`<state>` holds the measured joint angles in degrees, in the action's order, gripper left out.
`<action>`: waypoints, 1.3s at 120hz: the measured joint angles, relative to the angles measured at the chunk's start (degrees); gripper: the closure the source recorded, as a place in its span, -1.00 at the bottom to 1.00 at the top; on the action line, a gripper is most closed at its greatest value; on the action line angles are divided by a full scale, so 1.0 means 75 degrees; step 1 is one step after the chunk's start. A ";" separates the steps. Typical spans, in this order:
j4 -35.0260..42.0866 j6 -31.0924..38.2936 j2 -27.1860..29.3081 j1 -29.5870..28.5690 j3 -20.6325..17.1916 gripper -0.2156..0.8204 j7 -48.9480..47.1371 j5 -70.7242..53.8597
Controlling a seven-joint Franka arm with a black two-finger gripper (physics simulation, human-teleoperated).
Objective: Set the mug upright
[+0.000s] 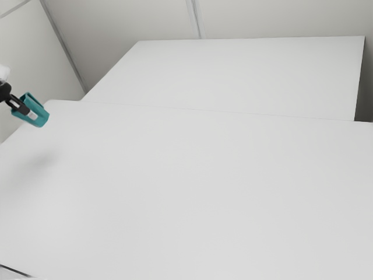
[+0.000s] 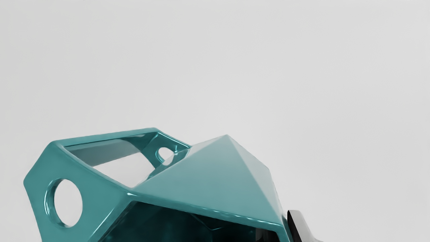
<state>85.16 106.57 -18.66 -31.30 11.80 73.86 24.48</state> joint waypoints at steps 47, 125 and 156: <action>0.2006 0.0049 0.1884 0.1973 0.0367 0.92 -0.1943 -0.1328; 0.4542 0.0504 0.3811 0.3498 -0.0006 0.91 -0.5356 -0.2829; 0.5352 0.0617 0.4493 0.3399 -0.0693 0.92 -0.6436 -0.2976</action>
<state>125.29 111.19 15.04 -5.81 6.60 25.59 2.16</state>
